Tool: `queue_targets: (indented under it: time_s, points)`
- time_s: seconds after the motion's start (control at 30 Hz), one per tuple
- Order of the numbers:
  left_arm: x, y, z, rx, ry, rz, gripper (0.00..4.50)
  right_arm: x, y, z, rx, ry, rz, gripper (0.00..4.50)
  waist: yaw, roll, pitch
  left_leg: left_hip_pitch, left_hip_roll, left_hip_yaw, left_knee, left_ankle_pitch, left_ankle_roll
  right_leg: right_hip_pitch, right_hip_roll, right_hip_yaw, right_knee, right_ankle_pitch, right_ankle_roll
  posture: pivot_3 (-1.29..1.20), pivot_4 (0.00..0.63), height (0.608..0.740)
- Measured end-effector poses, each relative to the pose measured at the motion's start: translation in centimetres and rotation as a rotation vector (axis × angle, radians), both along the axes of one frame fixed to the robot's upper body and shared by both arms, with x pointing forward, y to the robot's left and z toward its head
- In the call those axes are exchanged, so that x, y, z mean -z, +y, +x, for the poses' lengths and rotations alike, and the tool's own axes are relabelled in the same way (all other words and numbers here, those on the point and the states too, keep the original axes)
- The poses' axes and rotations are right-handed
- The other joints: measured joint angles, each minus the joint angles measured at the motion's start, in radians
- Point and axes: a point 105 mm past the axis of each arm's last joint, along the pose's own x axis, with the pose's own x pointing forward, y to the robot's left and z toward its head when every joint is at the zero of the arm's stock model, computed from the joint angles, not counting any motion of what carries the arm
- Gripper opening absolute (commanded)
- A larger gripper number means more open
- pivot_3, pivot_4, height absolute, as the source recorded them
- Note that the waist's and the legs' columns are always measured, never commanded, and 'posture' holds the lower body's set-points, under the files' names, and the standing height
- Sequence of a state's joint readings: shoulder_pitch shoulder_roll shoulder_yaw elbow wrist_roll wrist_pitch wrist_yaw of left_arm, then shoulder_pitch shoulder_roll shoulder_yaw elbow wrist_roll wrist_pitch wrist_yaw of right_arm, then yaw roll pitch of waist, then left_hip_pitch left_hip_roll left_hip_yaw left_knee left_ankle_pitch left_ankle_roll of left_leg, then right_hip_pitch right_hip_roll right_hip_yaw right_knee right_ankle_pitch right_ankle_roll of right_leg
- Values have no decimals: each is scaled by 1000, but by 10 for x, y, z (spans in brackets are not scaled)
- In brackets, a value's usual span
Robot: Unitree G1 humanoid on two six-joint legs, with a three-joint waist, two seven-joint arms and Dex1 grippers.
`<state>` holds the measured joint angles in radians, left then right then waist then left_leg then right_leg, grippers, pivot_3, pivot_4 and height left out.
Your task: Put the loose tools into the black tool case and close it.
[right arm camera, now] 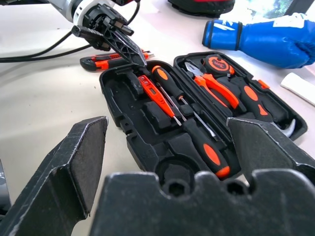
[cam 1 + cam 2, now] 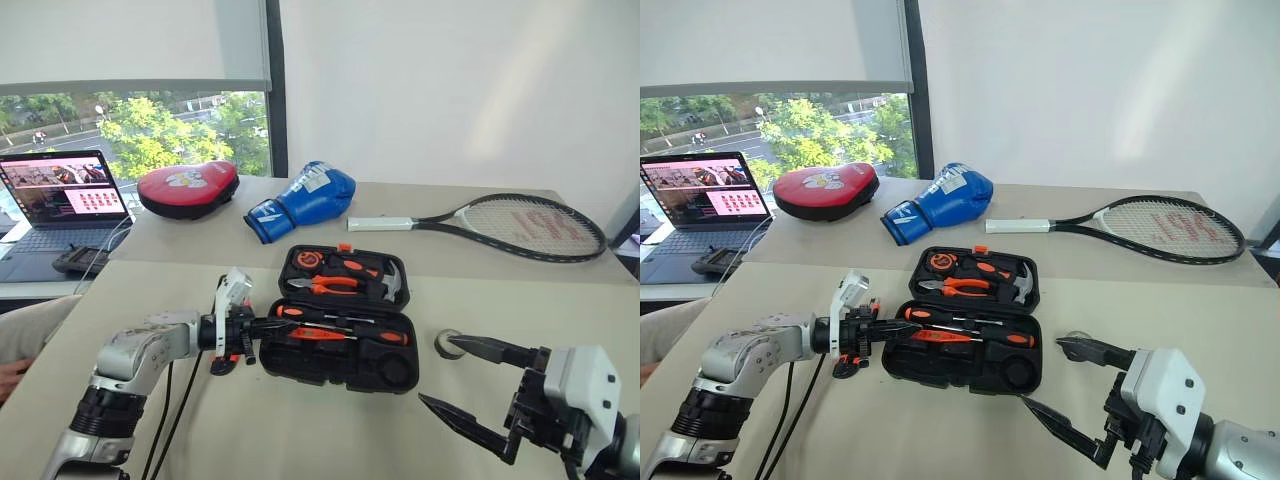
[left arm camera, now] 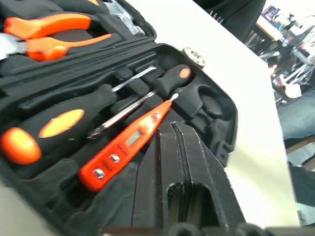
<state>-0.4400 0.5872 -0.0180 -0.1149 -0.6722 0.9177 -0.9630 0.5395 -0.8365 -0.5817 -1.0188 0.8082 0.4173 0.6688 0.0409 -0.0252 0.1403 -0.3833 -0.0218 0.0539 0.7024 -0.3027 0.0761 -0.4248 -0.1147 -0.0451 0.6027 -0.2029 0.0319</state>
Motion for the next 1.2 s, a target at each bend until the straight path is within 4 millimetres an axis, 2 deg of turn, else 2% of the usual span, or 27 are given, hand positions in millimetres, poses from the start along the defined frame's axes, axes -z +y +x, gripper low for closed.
queue_targets:
  time_s: [0.2,0.33,0.43,0.5,0.6,0.63,0.8,1.0,1.2]
  points:
    - [-1,-23,6,-7,-45,49,9,0,0,1,-1,2,-1,4500,3,0,0,0,0,0,0,0,0,0,0,0,0,1,-1,0,150,740]
    - [5,-44,10,3,-64,98,9,1,0,1,2,11,-3,4500,1,0,0,0,0,0,0,0,0,0,0,1,0,2,-1,0,150,740]
    - [14,-49,13,4,-67,166,9,2,-1,1,5,19,-4,4500,-2,0,0,1,0,0,0,0,0,0,1,1,0,2,-1,0,150,740]
    - [25,-46,16,-5,-55,225,9,2,0,0,5,19,-5,4500,-3,0,0,1,0,0,0,0,0,0,1,1,1,2,-1,0,150,740]
    - [27,-40,20,-5,-93,249,9,2,-1,0,6,21,-3,4500,-1,0,0,2,0,0,0,-2,3,1,1,2,1,2,-1,0,150,740]
    - [27,-36,22,-12,-102,259,9,2,-1,-1,9,25,-3,4500,-1,0,0,3,0,0,0,-4,7,1,0,2,1,2,-2,0,150,740]
    - [29,-10,28,-50,-134,310,9,4,-2,-3,13,45,0,4500,-3,1,0,5,1,0,0,-4,7,2,-1,2,2,2,-2,0,150,740]
    - [32,-2,25,-33,-142,320,9,2,-1,-2,8,32,0,4500,-3,1,-1,7,1,1,0,-5,6,3,-3,3,4,2,-2,0,150,740]
    - [33,-1,25,6,-227,369,9,0,-1,-1,1,16,0,4500,-3,2,-1,9,1,1,0,-4,6,4,-4,3,5,2,-3,0,150,740]
